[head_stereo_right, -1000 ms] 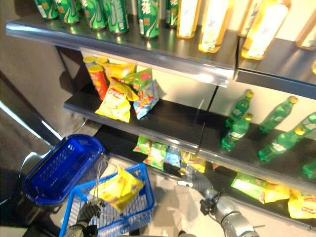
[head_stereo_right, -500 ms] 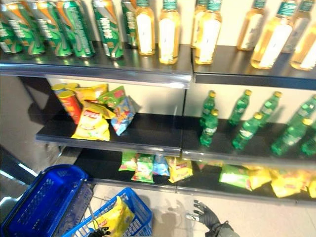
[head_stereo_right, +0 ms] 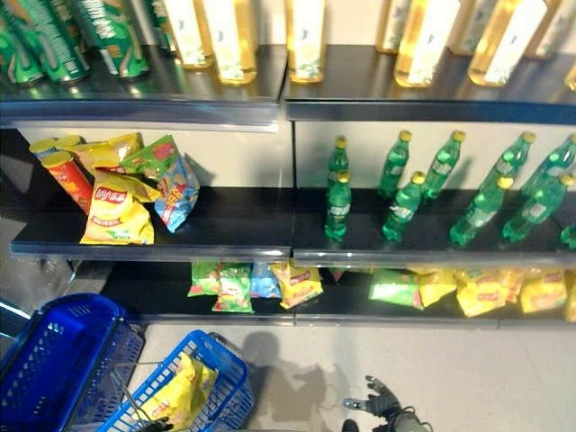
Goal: Pick up the snacks into the basket
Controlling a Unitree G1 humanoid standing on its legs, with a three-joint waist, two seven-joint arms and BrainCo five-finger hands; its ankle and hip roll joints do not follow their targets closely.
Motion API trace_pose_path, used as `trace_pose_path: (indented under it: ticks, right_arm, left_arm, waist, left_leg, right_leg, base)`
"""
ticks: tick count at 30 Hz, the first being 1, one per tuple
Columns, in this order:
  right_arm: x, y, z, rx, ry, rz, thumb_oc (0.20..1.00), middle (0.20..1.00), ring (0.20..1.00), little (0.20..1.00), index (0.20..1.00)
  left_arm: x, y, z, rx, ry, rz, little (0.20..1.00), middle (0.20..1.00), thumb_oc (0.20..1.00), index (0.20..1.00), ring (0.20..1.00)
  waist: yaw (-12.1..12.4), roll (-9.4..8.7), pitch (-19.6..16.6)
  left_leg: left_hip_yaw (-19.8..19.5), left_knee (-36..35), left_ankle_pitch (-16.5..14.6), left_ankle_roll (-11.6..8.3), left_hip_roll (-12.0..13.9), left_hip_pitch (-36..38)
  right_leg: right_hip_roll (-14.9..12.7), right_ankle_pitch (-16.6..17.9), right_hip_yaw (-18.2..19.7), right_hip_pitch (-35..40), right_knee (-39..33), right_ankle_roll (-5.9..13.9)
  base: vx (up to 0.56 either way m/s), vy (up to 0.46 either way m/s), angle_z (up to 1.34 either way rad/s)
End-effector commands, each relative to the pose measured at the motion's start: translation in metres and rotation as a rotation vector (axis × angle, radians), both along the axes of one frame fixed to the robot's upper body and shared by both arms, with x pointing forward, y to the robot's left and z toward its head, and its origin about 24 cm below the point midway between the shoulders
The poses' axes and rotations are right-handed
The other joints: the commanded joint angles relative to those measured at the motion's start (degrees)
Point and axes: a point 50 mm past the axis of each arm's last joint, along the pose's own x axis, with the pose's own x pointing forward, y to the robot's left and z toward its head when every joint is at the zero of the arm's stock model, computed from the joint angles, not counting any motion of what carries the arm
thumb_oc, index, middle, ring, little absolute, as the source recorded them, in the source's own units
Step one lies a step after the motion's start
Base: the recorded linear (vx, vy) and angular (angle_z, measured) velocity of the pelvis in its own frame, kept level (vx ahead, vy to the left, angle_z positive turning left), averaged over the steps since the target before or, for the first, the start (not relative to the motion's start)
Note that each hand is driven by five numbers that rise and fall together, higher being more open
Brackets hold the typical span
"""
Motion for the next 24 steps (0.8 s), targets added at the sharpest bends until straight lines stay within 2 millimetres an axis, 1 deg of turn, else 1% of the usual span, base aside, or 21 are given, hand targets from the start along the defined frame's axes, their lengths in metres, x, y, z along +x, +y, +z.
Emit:
trace_pose_path:
  ticks: [1,2,3,4,5,6,7,8,9,10,11,12,13,14,15,17,18,19,21,23,24]
  right_arm:
    - [0.017,0.011,0.003,-0.012,-0.062,0.056,1.0,1.0,1.0,1.0,1.0]
    - [0.02,0.011,0.004,-0.015,-0.072,0.056,1.0,1.0,1.0,1.0,1.0]
    - [0.023,0.008,0.006,-0.02,-0.082,0.049,1.0,1.0,1.0,1.0,1.0]
    - [0.023,0.008,0.006,-0.02,-0.082,0.049,1.0,1.0,1.0,1.0,1.0]
    - [0.025,0.006,0.006,-0.022,-0.084,0.047,1.0,1.0,1.0,1.0,1.0]
    - [0.025,0.005,0.006,-0.027,-0.076,0.065,1.0,1.0,1.0,1.0,1.0]
    - [0.023,0.003,0.006,-0.035,-0.066,0.065,1.0,1.0,1.0,1.0,1.0]
    - [0.021,0.002,0.005,-0.032,-0.059,0.052,1.0,1.0,1.0,1.0,1.0]
    - [0.016,-0.002,0.003,-0.044,-0.039,0.035,1.0,1.0,1.0,1.0,1.0]
    - [0.012,-0.004,0.001,-0.052,-0.02,0.024,1.0,1.0,1.0,1.0,1.0]
    - [0.012,-0.003,0.001,-0.054,-0.02,0.023,1.0,1.0,1.0,1.0,1.0]
    - [0.012,-0.003,0.001,-0.054,-0.02,0.023,1.0,1.0,1.0,1.0,1.0]
    - [0.005,-0.005,-0.003,-0.06,0.011,-0.016,1.0,1.0,1.0,1.0,1.0]
    - [0.004,-0.002,-0.004,-0.049,0.015,-0.022,1.0,1.0,1.0,1.0,1.0]
    - [-0.004,-0.002,-0.007,-0.055,0.047,-0.042,1.0,1.0,1.0,1.0,1.0]
    - [-0.004,0.001,-0.008,-0.048,0.043,-0.055,1.0,1.0,1.0,1.0,1.0]
    - [-0.004,0.001,-0.008,-0.048,0.043,-0.055,1.0,1.0,1.0,1.0,1.0]
    - [-0.004,0.004,-0.009,-0.04,0.044,-0.067,1.0,1.0,1.0,1.0,1.0]
    - [-0.003,0.005,-0.009,-0.053,0.05,-0.038,1.0,1.0,1.0,1.0,1.0]
    - [-0.002,0.005,-0.008,-0.061,0.048,-0.029,1.0,1.0,1.0,1.0,1.0]
    - [0.0,0.006,-0.009,-0.053,0.045,-0.057,1.0,1.0,1.0,1.0,1.0]
  left_arm:
    - [0.001,0.022,0.006,0.056,-0.029,0.095,0.2,0.2,0.2,0.2,0.2]
    - [0.0,0.018,0.005,0.046,-0.027,0.1,0.2,0.2,0.2,0.2,0.2]
    - [0.002,0.015,0.004,0.04,-0.042,0.114,0.2,0.2,0.2,0.2,0.2]
    - [0.002,0.015,0.004,0.04,-0.042,0.114,0.2,0.2,0.2,0.2,0.2]
    - [0.004,0.012,0.004,0.028,-0.049,0.113,0.2,0.2,0.2,0.2,0.2]
    - [0.002,0.007,0.002,0.003,-0.046,0.107,0.2,0.2,0.2,0.2,0.2]
    - [0.002,0.001,0.001,-0.016,-0.052,0.091,0.2,0.2,0.2,0.2,0.2]
    - [0.0,0.0,0.0,-0.029,-0.041,0.074,0.2,0.2,0.2,0.2,0.2]
    - [-0.002,-0.001,-0.001,-0.039,-0.038,0.075,0.2,0.2,0.2,0.2,0.2]
    - [-0.003,-0.005,-0.001,-0.048,-0.034,0.044,0.2,0.2,0.2,0.2,0.2]
    - [-0.004,-0.005,-0.002,-0.054,-0.027,0.035,0.2,0.2,0.2,0.2,0.2]
    - [-0.004,-0.005,-0.002,-0.054,-0.027,0.035,0.2,0.2,0.2,0.2,0.2]
    - [-0.004,-0.006,-0.002,-0.061,-0.034,0.029,0.2,0.2,0.2,0.2,0.2]
    - [-0.006,-0.003,-0.002,-0.054,-0.026,0.027,0.2,0.2,0.2,0.2,0.2]
    - [-0.012,0.003,-0.001,-0.043,-0.005,0.013,0.2,0.2,0.2,0.2,0.2]
    - [-0.012,0.007,-0.001,-0.031,0.006,0.0,0.2,0.2,0.2,0.2,0.2]
    - [-0.012,0.007,-0.001,-0.031,0.006,0.0,0.2,0.2,0.2,0.2,0.2]
    - [-0.015,0.012,0.0,-0.017,0.02,0.011,0.2,0.2,0.2,0.2,0.2]
    - [-0.013,0.017,0.001,-0.003,0.024,-0.003,0.2,0.2,0.2,0.2,0.2]
    - [-0.011,0.016,0.001,-0.001,0.018,-0.005,0.2,0.2,0.2,0.2,0.2]
    - [-0.007,0.016,0.002,0.002,0.015,-0.016,0.2,0.2,0.2,0.2,0.2]
  waist:
    - [-0.1,-5.63,-0.6]
    - [0.2,-5.44,-0.5]
    - [0.8,-5.49,0.2]
    - [0.8,-5.48,0.1]
    - [1.1,-5.72,0.8]
    - [1.1,-6.36,0.8]
    - [1.1,-6.6,0.6]
    - [1.1,-6.52,0.3]
    - [1.2,-6.36,-0.1]
    - [1.3,-6.14,-0.5]
    - [1.2,-5.98,-0.9]
    - [1.2,-5.98,-0.9]
    - [1.1,-5.53,-1.2]
    - [0.8,-5.59,-1.5]
    - [0.6,-6.32,-2.1]
    - [0.4,-6.91,-2.2]
    - [0.4,-6.91,-2.2]
    - [0.6,-7.65,-2.6]
    - [0.8,-8.19,-2.7]
    - [0.9,-8.33,-2.6]
    - [0.8,-8.28,-2.3]
  left_leg:
    - [0.9,-4.2,4.3,-1.98,-0.6,-0.5]
    - [-0.2,-4.0,4.7,-1.86,-0.6,-0.9]
    - [-3.4,-2.5,4.4,-1.29,-1.7,-1.5]
    - [-3.4,-2.5,4.4,-1.3,-1.7,-1.6]
    - [-5.5,-0.2,3.1,-0.73,-3.4,-2.1]
    - [-6.5,3.7,-1.4,0.85,-8.0,-2.6]
    - [-5.5,5.8,-4.8,2.12,-11.1,-2.4]
    - [-5.2,6.6,-6.7,2.92,-14.0,-1.9]
    - [-5.8,6.3,-7.8,3.52,-16.1,-1.4]
    - [-6.7,7.0,-9.0,4.15,-18.9,-1.4]
    - [-7.2,6.7,-9.5,4.73,-20.2,-1.1]
    - [-7.2,6.7,-9.5,4.73,-20.2,-1.1]
    - [-8.6,5.4,-9.5,5.53,-21.6,-0.5]
    - [-8.1,4.8,-9.2,5.73,-21.0,-0.1]
    - [-8.1,4.3,-9.3,6.09,-20.9,0.7]
    - [-7.7,4.0,-9.2,6.09,-20.5,1.1]
    - [-7.7,4.0,-9.2,6.09,-20.5,1.1]
    - [-7.9,3.3,-9.2,6.35,-20.7,1.7]
    - [-7.8,3.1,-9.4,6.59,-20.4,2.1]
    - [-7.8,3.2,-9.6,6.78,-20.5,2.2]
    - [-7.7,3.0,-9.6,6.96,-20.2,2.6]
  right_leg:
    - [-2.0,0.4,-0.7,0.1,0.8,2.15]
    - [-1.5,0.2,-0.3,0.1,0.9,1.63]
    - [-1.4,0.0,0.1,0.0,1.2,1.13]
    - [-1.4,0.0,0.1,0.0,1.2,1.13]
    - [-1.5,-0.1,0.0,0.1,1.3,0.91]
    - [-1.7,0.9,-0.5,-0.1,1.0,0.55]
    - [-1.8,1.3,-1.0,-0.2,0.8,0.39]
    - [-1.5,1.6,-1.0,-0.4,0.6,0.27]
    - [-1.1,1.7,-0.8,-0.3,0.4,0.25]
    - [-0.5,2.0,-0.7,-0.4,0.3,0.16]
    - [0.0,2.3,-0.4,-0.7,0.3,0.19]
    - [0.0,2.3,-0.4,-0.7,0.3,0.19]
    - [1.2,2.8,0.2,-1.2,0.6,0.22]
    - [1.6,2.7,0.1,-1.1,0.8,0.28]
    - [1.9,2.2,-0.1,-0.6,1.1,0.1]
    - [1.8,2.0,-0.4,-0.4,1.4,0.08]
    - [1.8,2.0,-0.4,-0.4,1.4,0.08]
    - [2.0,1.6,-0.5,-0.3,2.3,0.09]
    - [2.1,1.5,-0.5,-0.3,3.2,0.16]
    - [2.2,1.3,-0.5,-0.5,3.8,0.21]
    - [2.5,0.7,-0.7,-1.4,6.5,0.5]
  base:
    - [-0.06,-0.302,0.2]
    - [-0.07,-0.273,0.12]
    - [-0.06,-0.176,0.09]
    - [-0.07,-0.157,-0.02]
    - [-0.1,-0.217,-0.15]
    - [-0.13,-0.283,0.0]
    - [-0.1,-0.248,-0.04]
    - [-0.03,-0.11,0.02]
    - [0.0,-0.065,-0.03]
    - [0.02,-0.042,0.05]
    - [0.01,-0.031,0.2]
    - [0.02,-0.019,0.51]
    - [0.02,-0.01,0.44]
    - [0.1,-0.012,0.19]
    - [0.09,-0.004,-0.19]
    - [0.05,-0.005,-0.08]
    - [0.06,-0.015,0.04]
    - [0.03,-0.012,0.01]
    - [0.02,-0.016,-0.03]
    - [-0.02,-0.018,-0.06]
    - [-0.06,-0.027,-0.16]
